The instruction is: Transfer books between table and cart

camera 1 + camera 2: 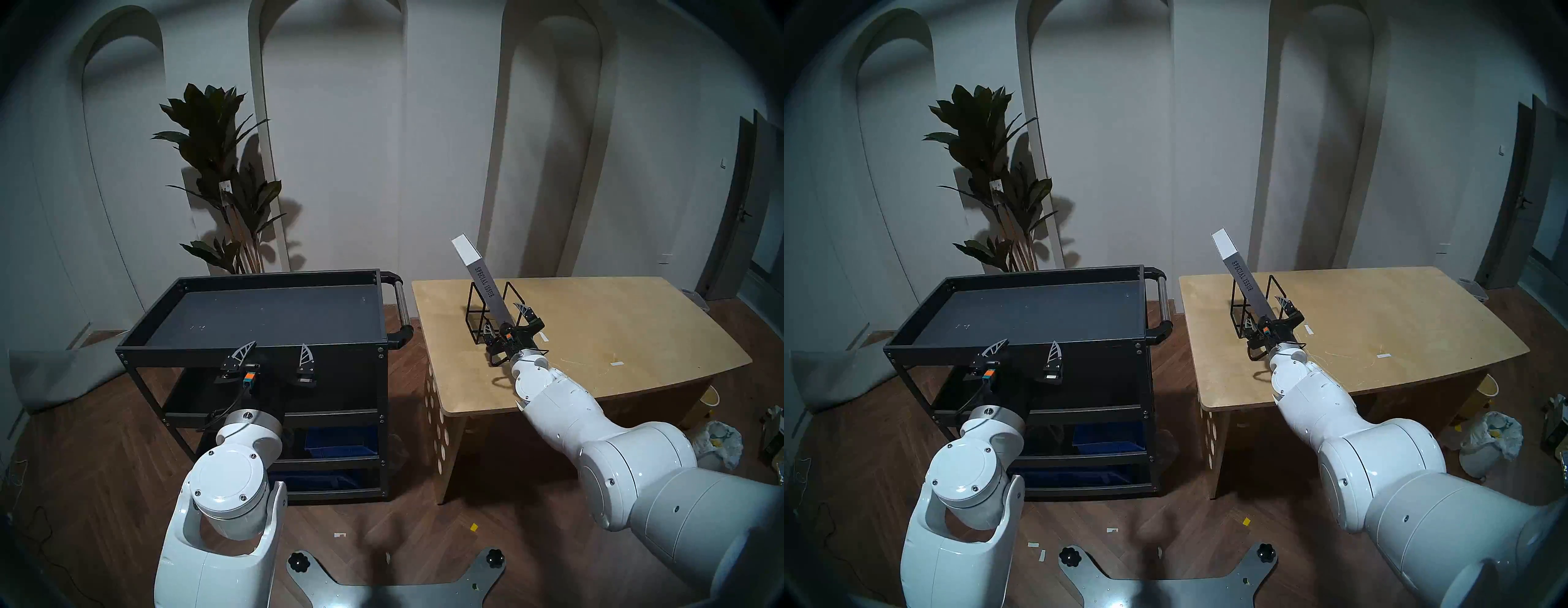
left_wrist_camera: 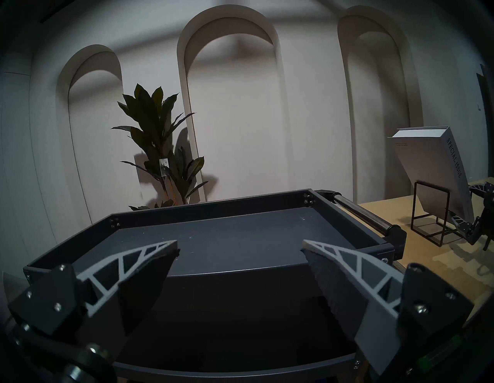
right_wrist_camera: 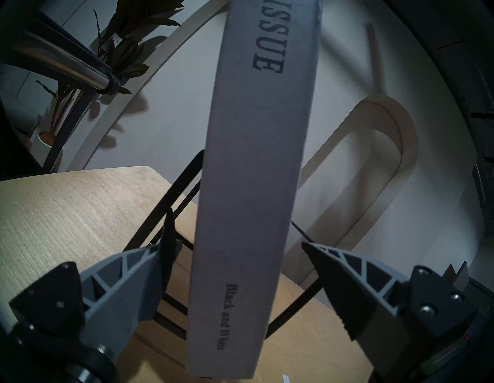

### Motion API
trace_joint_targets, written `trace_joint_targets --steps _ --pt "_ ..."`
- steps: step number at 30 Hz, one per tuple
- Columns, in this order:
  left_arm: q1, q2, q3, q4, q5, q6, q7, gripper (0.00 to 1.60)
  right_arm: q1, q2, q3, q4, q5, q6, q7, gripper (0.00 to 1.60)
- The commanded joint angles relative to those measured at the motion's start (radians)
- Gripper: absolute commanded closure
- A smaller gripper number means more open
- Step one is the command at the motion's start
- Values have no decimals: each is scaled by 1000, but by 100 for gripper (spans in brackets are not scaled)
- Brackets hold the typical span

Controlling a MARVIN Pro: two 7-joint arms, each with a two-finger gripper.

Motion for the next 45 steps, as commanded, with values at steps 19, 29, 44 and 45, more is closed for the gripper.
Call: trace_joint_targets --steps 19,29,44,45 --pt "6 -1 21 -40 -3 -10 15 0 96 -10 10 107 -11 -58 -47 0" --pt "12 4 29 -51 11 0 24 0 94 -12 16 138 -11 -63 -63 99" --pt "26 14 23 -68 16 1 35 0 91 -17 48 142 12 -94 -69 160" --pt "25 14 22 -67 15 2 35 0 91 -17 49 139 13 -103 -70 160"
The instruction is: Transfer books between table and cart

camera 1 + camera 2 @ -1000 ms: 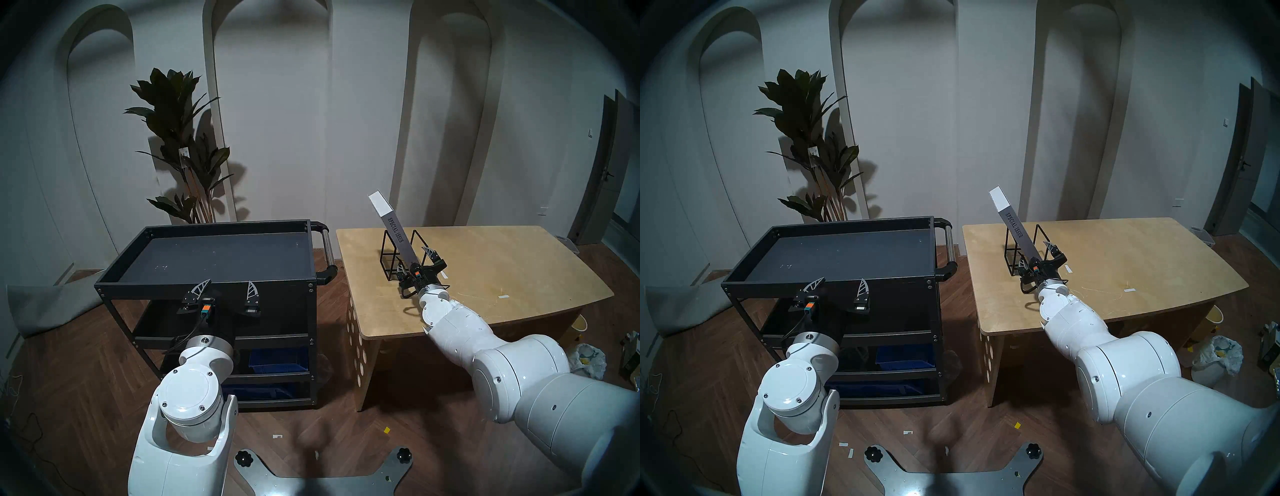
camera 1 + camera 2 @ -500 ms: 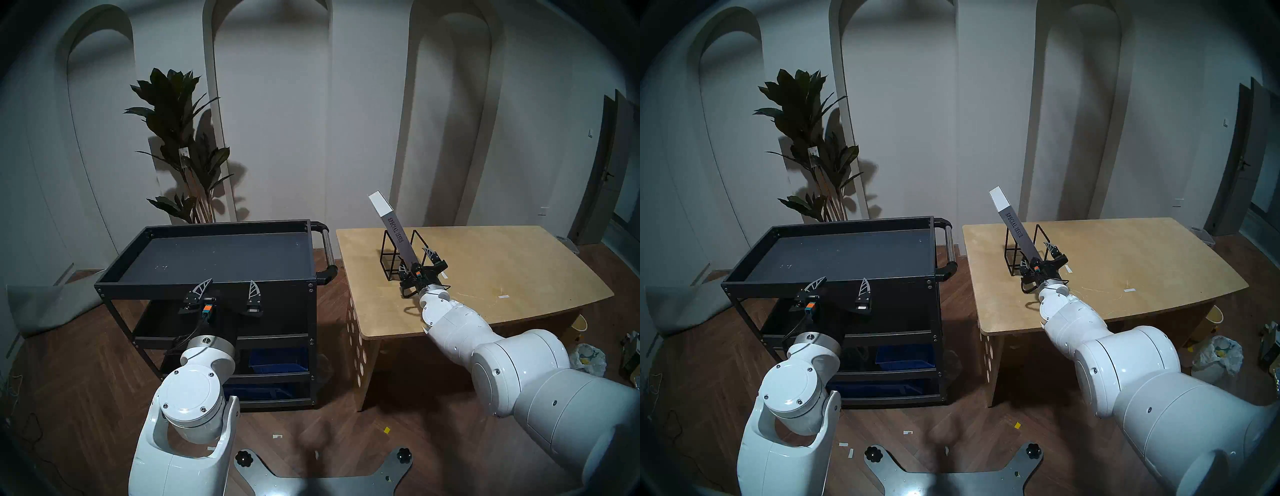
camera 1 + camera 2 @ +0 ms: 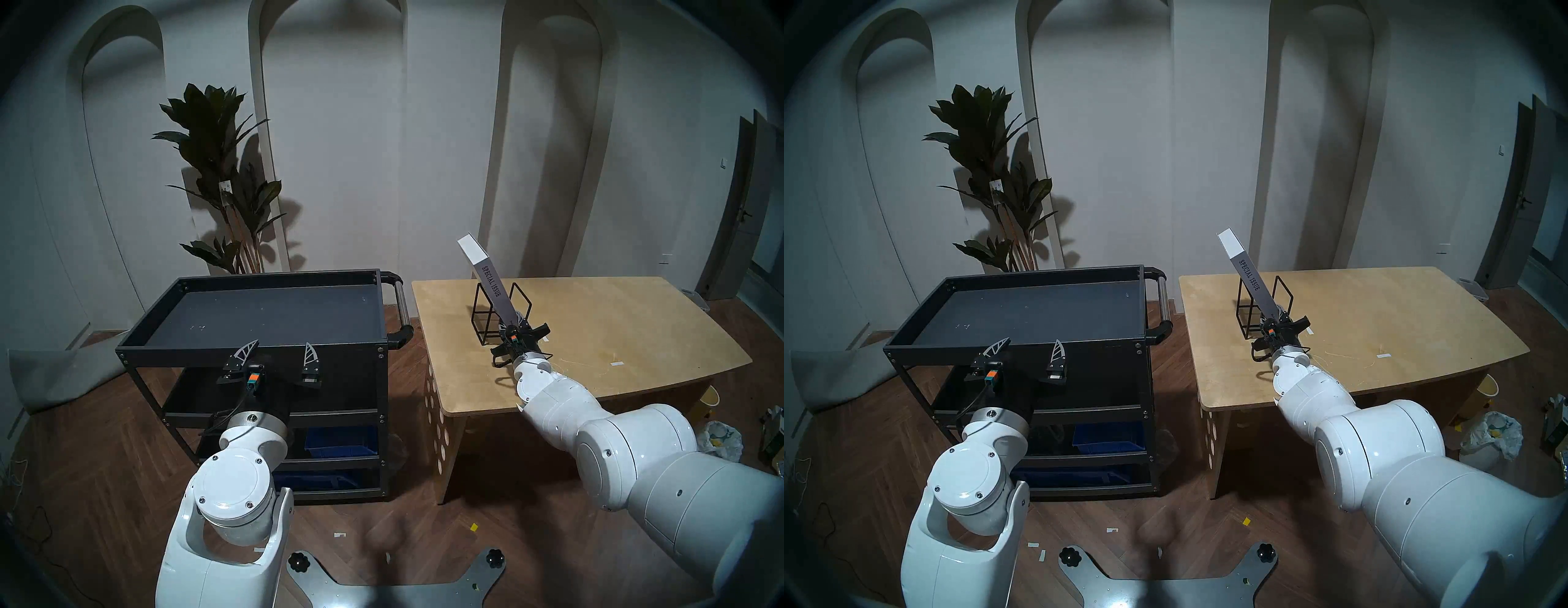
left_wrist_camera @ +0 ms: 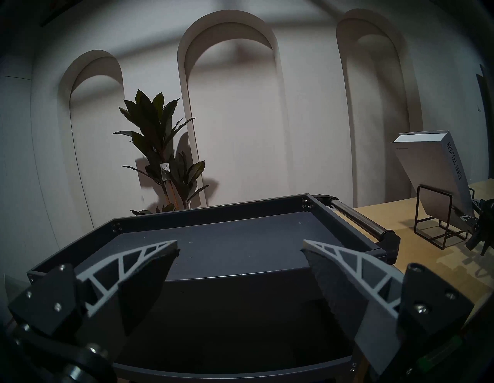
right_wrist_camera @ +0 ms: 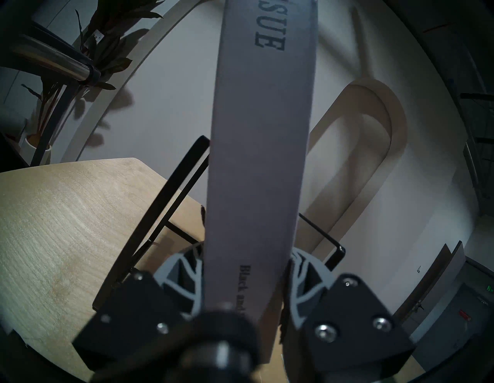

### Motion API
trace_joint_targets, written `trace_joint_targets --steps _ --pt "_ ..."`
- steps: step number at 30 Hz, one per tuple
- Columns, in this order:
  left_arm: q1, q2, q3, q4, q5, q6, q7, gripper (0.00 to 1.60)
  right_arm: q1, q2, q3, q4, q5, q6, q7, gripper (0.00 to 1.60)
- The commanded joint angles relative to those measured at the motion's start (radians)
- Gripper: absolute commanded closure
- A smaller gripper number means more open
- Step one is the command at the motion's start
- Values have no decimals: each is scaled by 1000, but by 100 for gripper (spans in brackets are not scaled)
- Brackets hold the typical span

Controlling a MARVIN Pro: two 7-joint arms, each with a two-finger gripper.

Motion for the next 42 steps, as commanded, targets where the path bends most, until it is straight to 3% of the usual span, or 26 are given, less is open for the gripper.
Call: trace_joint_targets --steps 1,13,16,21,29,36,42 --pt "-2 3 -7 -28 -2 -1 -2 0 24 1 7 -25 7 -41 -17 160" --pt "-20 4 -8 -13 -9 1 -5 0 32 5 13 -50 12 -105 -39 160" --pt "-29 2 -11 -10 -21 -1 -10 0 31 4 27 -63 29 -159 -22 160" --pt "-64 -9 -38 22 -48 15 -8 0 10 5 21 -104 21 -223 -69 160" --pt "-77 -15 -63 -6 -93 15 -30 0 6 -3 36 -179 36 -318 -103 160" --pt "-98 -26 -78 -47 -133 10 -46 0 2 -46 33 -234 45 -352 -102 160" --pt "-149 -39 -101 -99 -179 8 -59 0 2 -134 19 -271 58 -352 -95 160"
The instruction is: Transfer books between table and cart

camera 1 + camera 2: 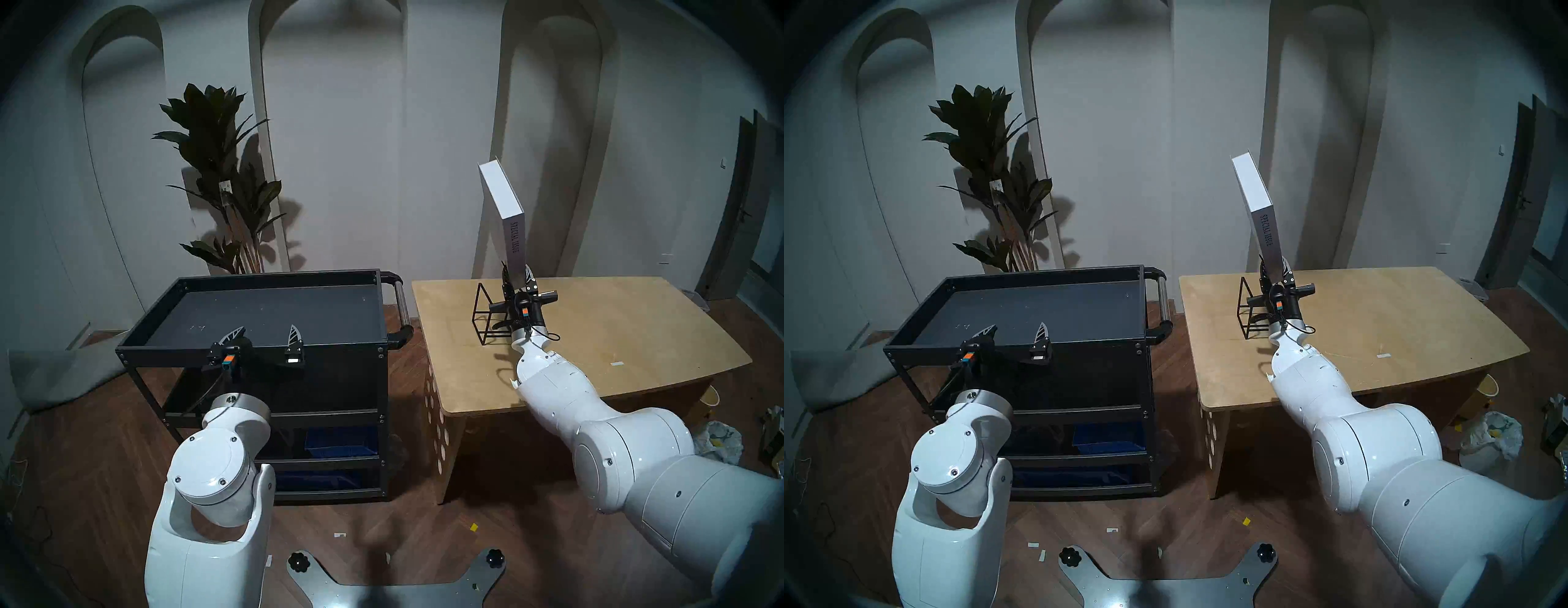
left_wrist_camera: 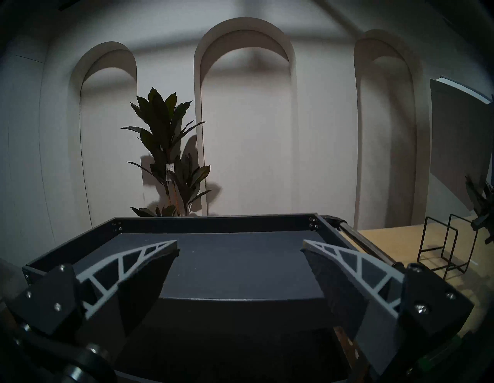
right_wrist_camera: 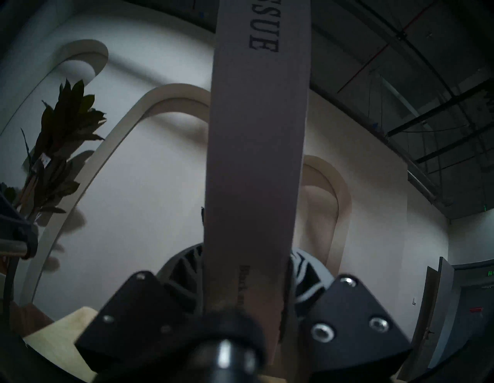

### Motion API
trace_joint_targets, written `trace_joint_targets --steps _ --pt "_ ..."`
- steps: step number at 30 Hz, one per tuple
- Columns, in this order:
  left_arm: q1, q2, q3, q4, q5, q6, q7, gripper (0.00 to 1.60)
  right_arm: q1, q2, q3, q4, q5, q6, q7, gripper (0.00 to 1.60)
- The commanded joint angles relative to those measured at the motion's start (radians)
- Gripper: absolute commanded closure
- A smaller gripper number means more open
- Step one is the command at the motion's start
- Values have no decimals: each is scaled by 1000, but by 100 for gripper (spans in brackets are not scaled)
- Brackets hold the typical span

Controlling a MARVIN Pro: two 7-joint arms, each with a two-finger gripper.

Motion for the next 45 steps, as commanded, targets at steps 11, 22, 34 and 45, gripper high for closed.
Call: trace_joint_targets --steps 11,22,34,45 --pt "-170 -15 -40 -134 -87 8 -27 0 16 -220 -87 -122 43 -16 8 160" --pt "-277 -6 -14 -137 -99 50 -41 0 40 -332 -68 -137 121 92 -37 160" --pt "-377 15 26 -99 -96 107 -52 0 86 -455 -38 -146 196 264 -62 160" --pt "-493 55 79 -44 -50 144 -76 0 111 -529 -6 -145 249 441 -95 160"
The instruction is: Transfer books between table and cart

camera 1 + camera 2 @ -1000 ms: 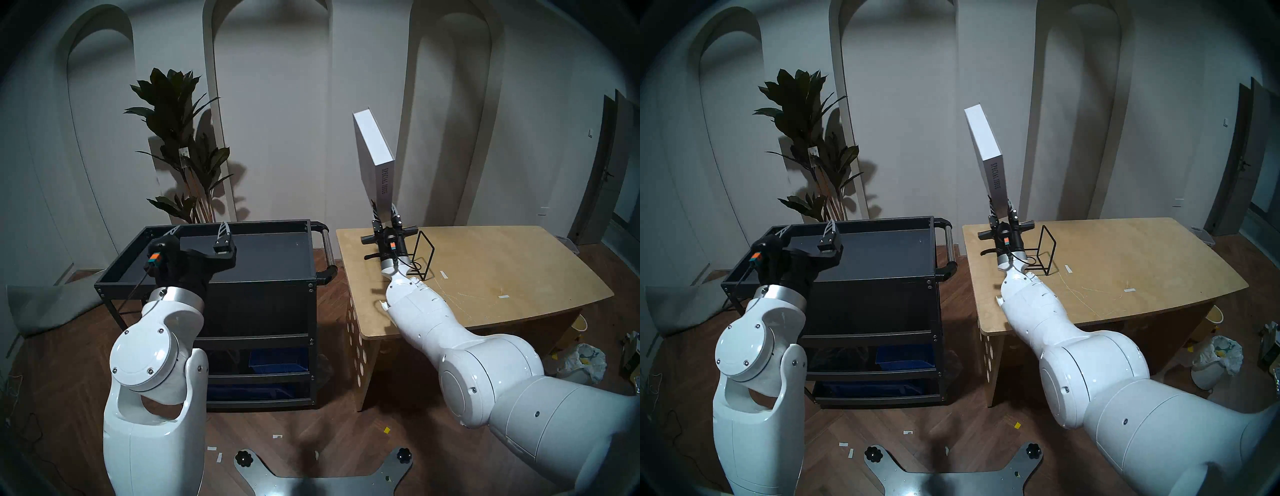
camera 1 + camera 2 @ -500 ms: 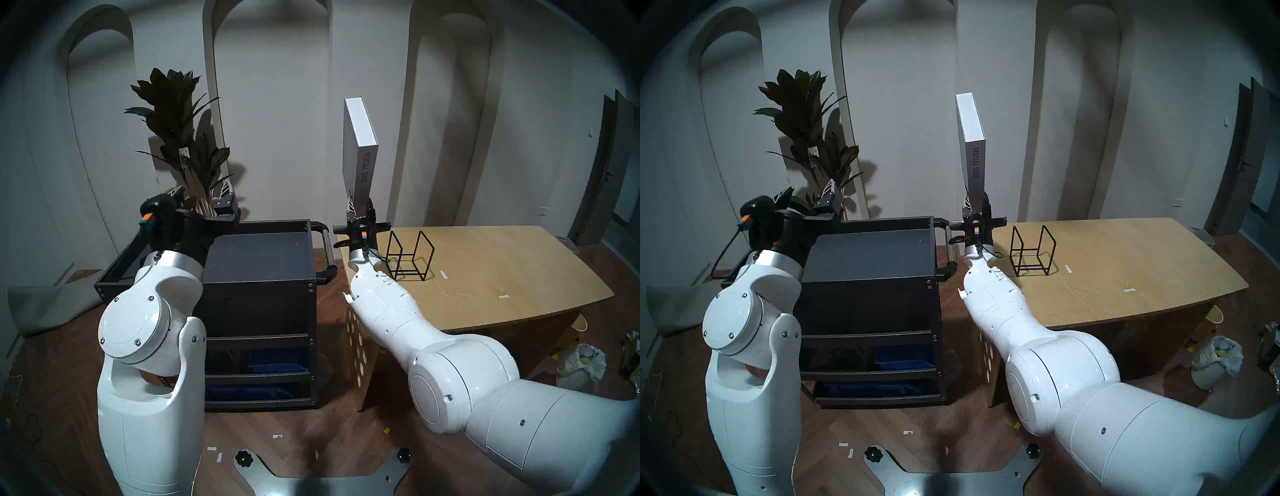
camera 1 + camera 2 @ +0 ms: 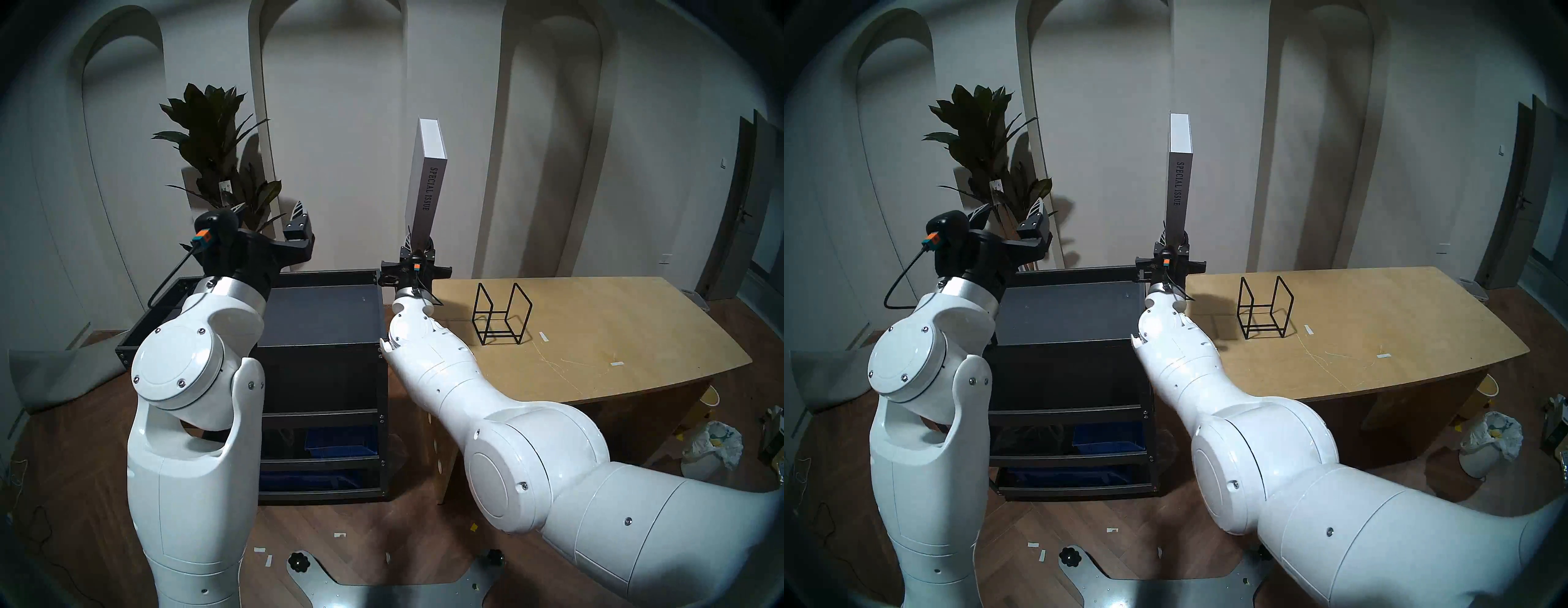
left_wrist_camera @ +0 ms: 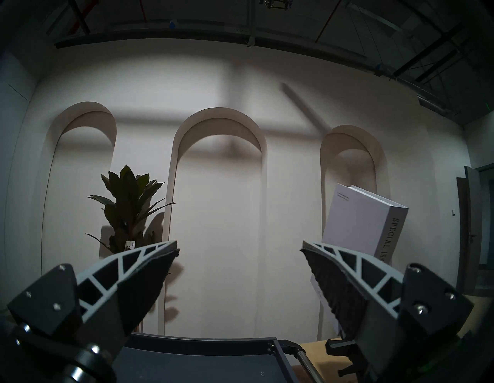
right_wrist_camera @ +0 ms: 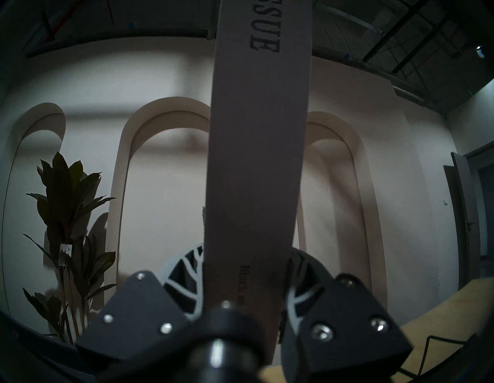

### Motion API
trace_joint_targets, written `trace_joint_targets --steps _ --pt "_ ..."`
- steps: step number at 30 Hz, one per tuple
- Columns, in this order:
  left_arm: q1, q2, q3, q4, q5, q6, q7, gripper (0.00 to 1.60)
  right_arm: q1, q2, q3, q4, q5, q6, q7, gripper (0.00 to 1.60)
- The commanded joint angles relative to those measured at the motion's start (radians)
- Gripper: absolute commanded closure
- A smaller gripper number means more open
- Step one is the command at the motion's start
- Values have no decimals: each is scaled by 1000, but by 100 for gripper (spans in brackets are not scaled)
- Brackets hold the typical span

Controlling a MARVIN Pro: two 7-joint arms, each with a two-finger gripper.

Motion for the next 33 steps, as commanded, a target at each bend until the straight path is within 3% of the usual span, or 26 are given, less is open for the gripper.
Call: trace_joint_targets --steps 1,9,17,32,33 --pt "-107 34 34 19 37 4 -18 0 49 -85 8 -24 22 98 -14 160" --pt "-196 71 70 74 78 42 -53 0 41 -122 -3 -15 35 247 -36 160" --pt "-261 92 52 102 78 105 -97 0 38 -122 -43 -23 27 354 -59 160" --pt "-387 81 6 168 -34 283 -214 0 -18 -122 -158 -64 10 427 -70 160" --pt "-421 81 6 186 -43 305 -221 0 -24 -122 -167 -72 12 429 -70 160"
